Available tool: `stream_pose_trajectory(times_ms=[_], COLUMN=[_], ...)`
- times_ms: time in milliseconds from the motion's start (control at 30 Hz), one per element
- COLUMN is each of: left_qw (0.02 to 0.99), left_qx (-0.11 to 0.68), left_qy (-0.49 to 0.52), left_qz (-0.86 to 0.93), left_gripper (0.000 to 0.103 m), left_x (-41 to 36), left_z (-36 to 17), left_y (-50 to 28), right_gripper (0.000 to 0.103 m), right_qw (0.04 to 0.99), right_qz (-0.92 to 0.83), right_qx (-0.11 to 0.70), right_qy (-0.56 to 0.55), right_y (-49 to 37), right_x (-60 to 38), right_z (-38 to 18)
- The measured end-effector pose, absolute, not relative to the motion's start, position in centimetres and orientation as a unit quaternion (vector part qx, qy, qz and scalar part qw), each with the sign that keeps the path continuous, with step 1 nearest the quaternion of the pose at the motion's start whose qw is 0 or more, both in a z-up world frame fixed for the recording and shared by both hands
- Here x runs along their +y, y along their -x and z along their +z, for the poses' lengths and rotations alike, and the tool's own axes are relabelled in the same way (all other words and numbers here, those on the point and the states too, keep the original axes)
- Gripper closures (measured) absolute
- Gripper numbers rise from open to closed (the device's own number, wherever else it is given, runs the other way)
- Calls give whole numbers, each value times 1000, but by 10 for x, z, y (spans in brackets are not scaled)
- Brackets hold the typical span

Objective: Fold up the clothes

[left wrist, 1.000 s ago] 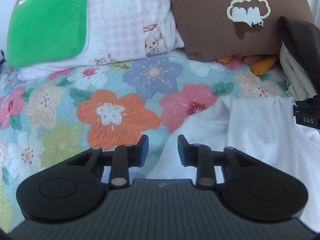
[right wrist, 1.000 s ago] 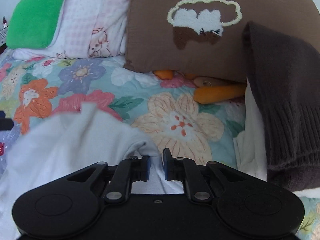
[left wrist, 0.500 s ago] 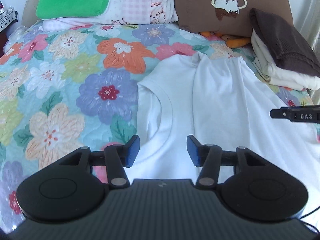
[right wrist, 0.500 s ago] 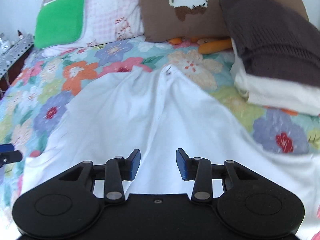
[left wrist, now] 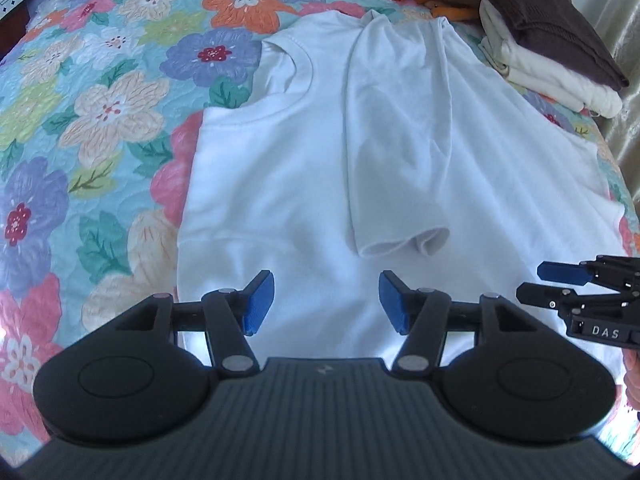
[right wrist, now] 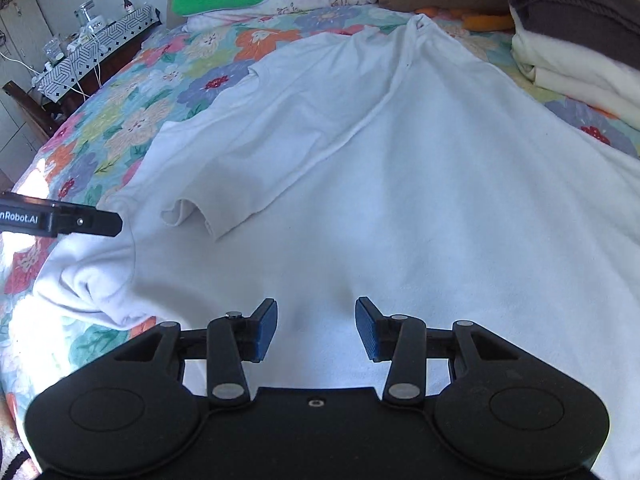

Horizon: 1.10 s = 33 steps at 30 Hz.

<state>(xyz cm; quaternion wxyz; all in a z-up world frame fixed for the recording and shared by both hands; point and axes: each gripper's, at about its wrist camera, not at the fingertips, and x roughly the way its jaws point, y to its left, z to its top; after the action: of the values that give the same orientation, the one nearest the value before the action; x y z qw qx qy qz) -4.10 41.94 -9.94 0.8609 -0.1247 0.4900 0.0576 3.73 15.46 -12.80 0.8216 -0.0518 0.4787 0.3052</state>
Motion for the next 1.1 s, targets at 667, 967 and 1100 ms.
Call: stream_pose_trajectory(times_ms=[667,967,1100], left_qw=[856,866,871], left_qx=[480,462,453], left_qy=[151,162,167], left_qz=[119,103,89], left_gripper=[30,26,26], left_x=[384,383,380], left_z=[-106,-113,-121], left_y=[112,104,106], right_gripper=[51,51,50], right_qw=[743,745,741], right_qz=[423,419,418], right_qx=[500,509,514], right_qy=[137,102,105], right_y=[43,46,47], right_x=[174,162,168], right_z=[-126,-136,-139])
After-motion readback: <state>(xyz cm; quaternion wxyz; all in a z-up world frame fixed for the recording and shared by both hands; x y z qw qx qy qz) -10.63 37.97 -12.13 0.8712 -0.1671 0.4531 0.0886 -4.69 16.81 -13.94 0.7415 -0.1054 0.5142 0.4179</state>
